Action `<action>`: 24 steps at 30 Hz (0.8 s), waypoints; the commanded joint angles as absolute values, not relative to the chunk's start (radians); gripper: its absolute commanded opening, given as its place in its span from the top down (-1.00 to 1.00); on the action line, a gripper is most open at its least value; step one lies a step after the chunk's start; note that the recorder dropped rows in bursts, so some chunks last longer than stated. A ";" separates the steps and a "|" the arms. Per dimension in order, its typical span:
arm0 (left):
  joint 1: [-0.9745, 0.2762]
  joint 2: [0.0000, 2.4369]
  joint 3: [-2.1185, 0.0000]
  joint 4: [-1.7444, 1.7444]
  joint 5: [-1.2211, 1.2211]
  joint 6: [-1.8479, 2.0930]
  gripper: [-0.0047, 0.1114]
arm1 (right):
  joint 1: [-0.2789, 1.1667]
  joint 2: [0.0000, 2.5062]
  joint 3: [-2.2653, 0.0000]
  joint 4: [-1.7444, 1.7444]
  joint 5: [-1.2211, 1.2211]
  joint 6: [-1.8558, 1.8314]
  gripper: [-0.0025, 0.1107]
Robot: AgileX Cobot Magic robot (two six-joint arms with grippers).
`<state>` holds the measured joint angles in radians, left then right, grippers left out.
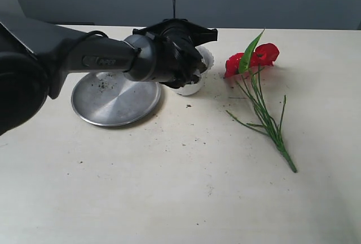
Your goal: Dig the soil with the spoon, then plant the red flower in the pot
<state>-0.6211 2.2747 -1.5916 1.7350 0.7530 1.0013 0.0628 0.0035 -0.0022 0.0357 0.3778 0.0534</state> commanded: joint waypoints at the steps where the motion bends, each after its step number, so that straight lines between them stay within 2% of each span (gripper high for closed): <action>1: -0.621 2.268 -1.582 1.744 0.727 0.953 0.91 | 0.059 0.000 0.000 0.034 0.366 0.051 0.96; 24: -0.621 2.237 -1.582 1.744 0.651 0.926 0.91 | 0.059 0.000 0.000 0.034 0.364 0.051 0.96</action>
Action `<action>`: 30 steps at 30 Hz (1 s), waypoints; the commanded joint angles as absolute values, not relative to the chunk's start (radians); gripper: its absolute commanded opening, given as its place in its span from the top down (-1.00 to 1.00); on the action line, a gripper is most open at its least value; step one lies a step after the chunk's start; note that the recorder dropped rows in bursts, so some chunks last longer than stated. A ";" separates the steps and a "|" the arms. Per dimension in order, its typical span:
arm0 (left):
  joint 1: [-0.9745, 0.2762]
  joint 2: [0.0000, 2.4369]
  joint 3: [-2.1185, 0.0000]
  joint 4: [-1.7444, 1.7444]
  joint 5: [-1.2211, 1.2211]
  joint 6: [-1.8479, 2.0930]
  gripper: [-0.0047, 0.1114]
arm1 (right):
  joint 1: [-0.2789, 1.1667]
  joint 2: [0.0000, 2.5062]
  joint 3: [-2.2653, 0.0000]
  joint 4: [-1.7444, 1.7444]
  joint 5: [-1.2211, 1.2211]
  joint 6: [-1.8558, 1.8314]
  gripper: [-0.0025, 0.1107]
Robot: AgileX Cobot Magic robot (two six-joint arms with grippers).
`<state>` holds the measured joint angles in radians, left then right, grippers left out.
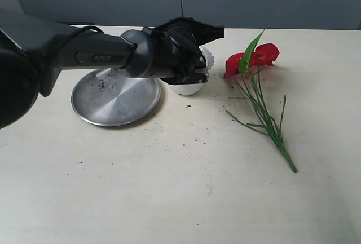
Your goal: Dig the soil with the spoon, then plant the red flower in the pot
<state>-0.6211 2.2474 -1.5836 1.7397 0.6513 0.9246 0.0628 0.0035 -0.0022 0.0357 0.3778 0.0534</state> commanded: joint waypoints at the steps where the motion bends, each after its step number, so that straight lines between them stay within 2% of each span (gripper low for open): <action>1: -0.621 2.242 -1.582 1.744 0.651 0.933 0.91 | 0.059 0.000 0.000 0.034 0.364 0.051 0.96; 23: -0.621 2.228 -1.522 1.744 0.640 0.921 0.91 | 0.059 0.000 0.000 0.034 0.366 0.051 0.96; 30: -0.655 2.220 -1.521 1.744 0.629 0.921 0.91 | 0.059 0.000 0.000 0.034 0.364 0.051 0.96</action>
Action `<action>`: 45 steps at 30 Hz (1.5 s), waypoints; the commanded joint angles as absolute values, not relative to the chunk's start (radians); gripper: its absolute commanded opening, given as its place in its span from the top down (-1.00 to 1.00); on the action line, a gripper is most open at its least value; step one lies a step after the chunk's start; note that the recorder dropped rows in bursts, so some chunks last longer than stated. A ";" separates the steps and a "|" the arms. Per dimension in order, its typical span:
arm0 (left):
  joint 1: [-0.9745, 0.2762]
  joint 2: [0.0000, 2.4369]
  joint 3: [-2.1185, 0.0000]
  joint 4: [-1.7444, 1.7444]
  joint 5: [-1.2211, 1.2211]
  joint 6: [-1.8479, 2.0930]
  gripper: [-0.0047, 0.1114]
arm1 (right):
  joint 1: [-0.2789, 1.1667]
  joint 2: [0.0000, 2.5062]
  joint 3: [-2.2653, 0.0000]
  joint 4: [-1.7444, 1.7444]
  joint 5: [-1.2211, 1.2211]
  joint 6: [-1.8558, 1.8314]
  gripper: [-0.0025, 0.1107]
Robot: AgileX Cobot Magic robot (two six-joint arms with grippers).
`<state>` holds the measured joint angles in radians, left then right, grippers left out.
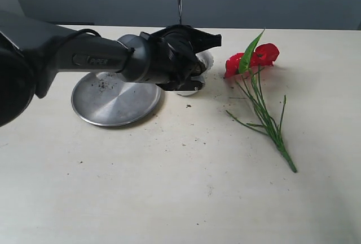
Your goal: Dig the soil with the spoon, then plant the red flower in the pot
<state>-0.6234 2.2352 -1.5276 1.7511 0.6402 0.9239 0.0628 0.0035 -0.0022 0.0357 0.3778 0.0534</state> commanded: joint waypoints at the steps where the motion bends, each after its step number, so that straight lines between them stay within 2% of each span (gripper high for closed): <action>1: -0.662 2.220 -1.521 1.744 0.634 0.921 0.91 | 0.059 0.000 0.000 0.034 0.364 0.051 0.96; 18: -0.687 2.217 -1.521 1.744 0.751 0.952 0.91 | 0.059 0.000 0.000 0.034 0.366 0.051 0.96; 45: -0.571 2.216 -1.576 1.744 0.539 1.031 0.91 | 0.059 0.000 0.000 0.034 0.363 0.051 0.96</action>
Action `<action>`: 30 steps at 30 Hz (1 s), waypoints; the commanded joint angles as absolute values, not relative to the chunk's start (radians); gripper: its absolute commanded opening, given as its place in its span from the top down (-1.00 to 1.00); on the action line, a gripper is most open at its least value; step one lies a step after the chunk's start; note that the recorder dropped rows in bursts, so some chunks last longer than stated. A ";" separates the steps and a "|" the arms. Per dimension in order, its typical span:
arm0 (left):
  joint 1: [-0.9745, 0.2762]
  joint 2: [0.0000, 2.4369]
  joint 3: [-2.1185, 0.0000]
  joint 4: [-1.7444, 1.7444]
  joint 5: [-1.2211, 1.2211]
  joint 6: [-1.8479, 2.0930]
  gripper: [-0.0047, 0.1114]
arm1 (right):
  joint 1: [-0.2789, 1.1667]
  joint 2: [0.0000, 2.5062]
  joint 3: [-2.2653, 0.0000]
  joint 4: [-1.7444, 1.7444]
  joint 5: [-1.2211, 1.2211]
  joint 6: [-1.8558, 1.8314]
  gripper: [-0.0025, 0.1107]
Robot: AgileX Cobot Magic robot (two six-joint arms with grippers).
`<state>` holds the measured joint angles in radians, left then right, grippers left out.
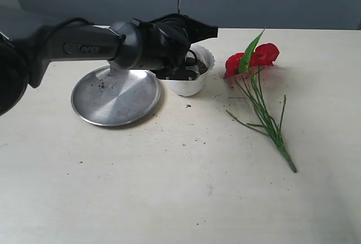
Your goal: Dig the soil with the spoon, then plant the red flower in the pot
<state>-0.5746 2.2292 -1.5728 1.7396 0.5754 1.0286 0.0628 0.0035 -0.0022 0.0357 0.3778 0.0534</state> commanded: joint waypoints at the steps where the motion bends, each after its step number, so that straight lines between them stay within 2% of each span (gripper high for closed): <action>1: -0.571 2.216 -1.576 1.744 0.532 1.031 0.91 | 0.059 0.000 0.000 0.034 0.363 0.051 0.96; 21: -0.585 2.246 -1.570 1.744 0.510 1.031 0.91 | 0.059 0.000 0.000 0.034 0.366 0.051 0.96; 30: -0.591 2.244 -1.471 1.744 0.529 1.029 0.91 | 0.059 0.000 0.000 0.034 0.366 0.051 0.96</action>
<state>-0.5859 2.2363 -1.5121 1.7753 0.5324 1.0273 0.0628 0.0035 -0.0022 0.0357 0.3778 0.0534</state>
